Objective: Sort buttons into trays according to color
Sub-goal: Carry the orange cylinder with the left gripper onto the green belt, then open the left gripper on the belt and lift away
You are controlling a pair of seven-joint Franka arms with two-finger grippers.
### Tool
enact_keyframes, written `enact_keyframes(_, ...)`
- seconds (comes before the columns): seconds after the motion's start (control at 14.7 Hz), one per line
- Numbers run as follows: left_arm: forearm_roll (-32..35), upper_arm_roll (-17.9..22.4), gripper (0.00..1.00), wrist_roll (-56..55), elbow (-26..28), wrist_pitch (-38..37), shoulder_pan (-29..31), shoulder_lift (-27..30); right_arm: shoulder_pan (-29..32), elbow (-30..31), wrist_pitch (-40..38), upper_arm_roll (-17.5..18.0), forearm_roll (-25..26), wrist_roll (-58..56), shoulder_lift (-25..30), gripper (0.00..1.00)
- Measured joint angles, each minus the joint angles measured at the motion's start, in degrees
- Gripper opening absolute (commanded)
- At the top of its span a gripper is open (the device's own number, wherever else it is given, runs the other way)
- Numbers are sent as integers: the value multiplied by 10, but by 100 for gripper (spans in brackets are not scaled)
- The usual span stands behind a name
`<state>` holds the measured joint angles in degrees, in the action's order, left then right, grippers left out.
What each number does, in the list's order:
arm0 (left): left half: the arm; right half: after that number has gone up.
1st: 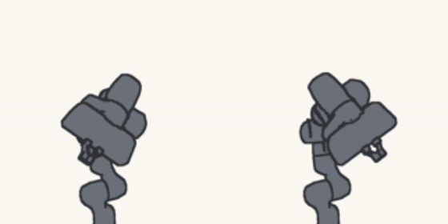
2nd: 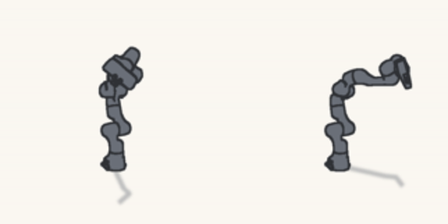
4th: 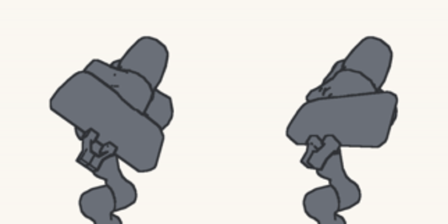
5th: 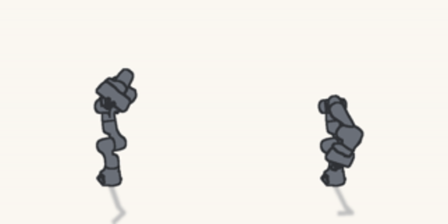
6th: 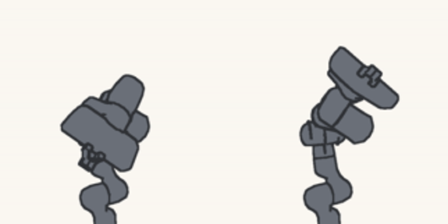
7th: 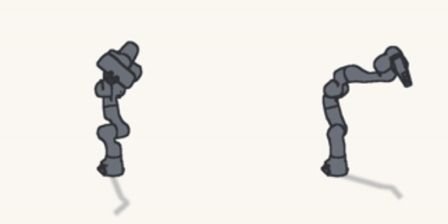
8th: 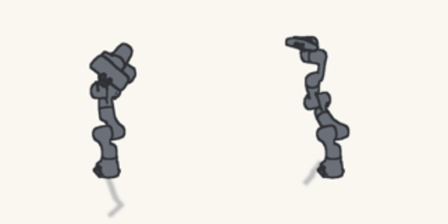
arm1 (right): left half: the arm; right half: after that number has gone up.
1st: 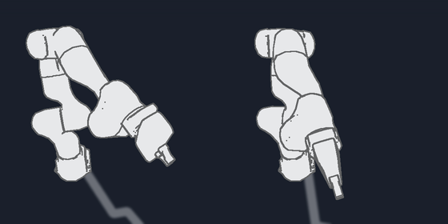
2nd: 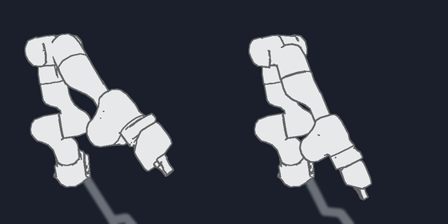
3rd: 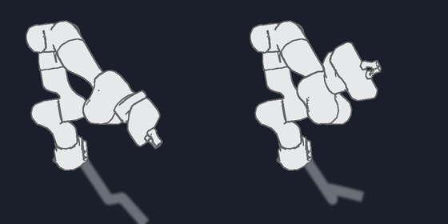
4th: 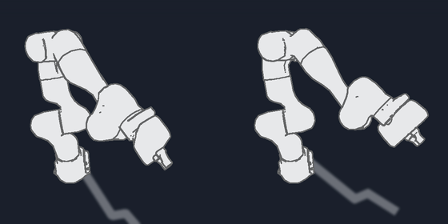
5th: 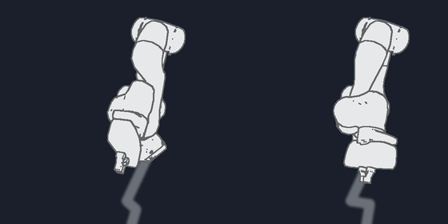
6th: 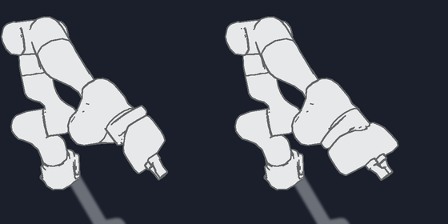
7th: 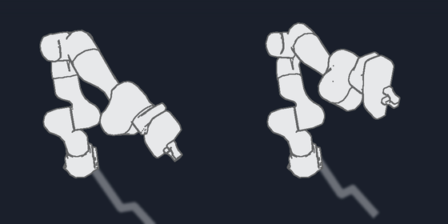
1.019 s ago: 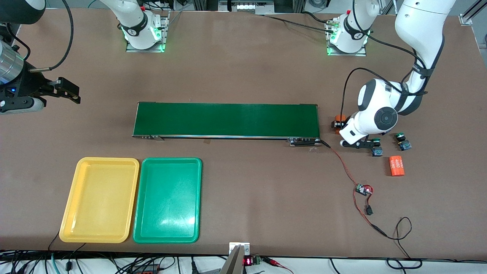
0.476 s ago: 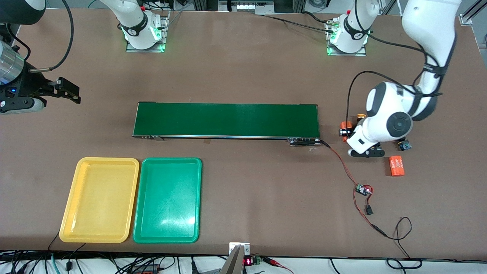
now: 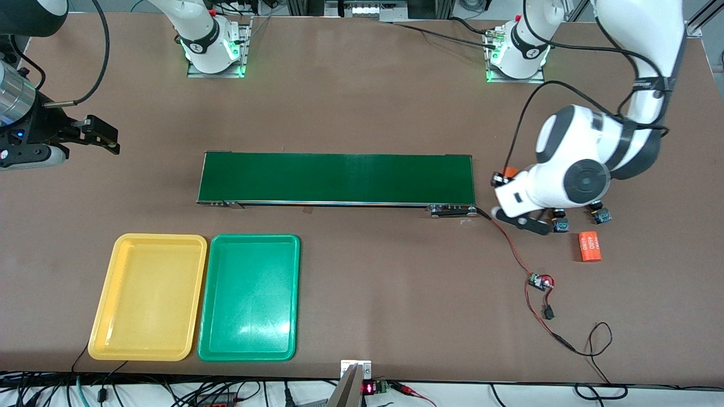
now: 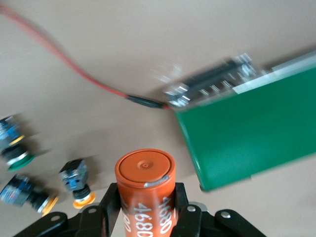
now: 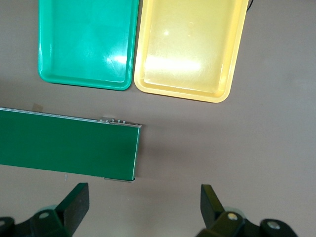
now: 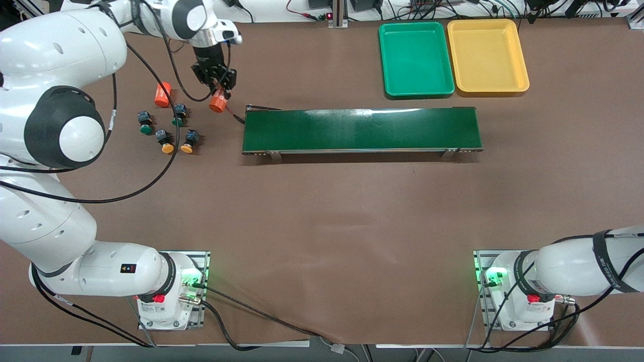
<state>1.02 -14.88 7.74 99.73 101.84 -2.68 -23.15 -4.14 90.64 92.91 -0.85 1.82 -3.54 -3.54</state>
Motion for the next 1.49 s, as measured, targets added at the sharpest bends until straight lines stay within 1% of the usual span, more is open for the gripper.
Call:
enact_keyframes(0.27,1,-3,0,175,0,-3,-32,-20,0,0,0,0,0,0,0,100)
enact_keyframes(0.34,14,-3,1,215,0,-3,-34,-24,0,0,0,0,0,0,0,100)
enact_keyframes(0.48,81,-4,1,283,0,-3,-47,-30,0,0,0,0,0,0,0,100)
enact_keyframes(0.61,108,-6,1,333,0,-3,-76,-31,0,0,0,0,0,0,0,100)
enact_keyframes(0.82,118,-7,1,348,-1,3,-109,-31,0,0,0,0,0,0,0,100)
enact_keyframes(1.09,109,-8,1,360,0,50,-106,-48,0,0,0,0,0,0,0,100)
enact_keyframes(1.22,99,-21,1,363,0,74,-106,-61,0,0,0,0,0,0,0,100)
enact_keyframes(1.49,85,-58,3,363,0,103,-107,-74,0,0,0,0,0,0,0,100)
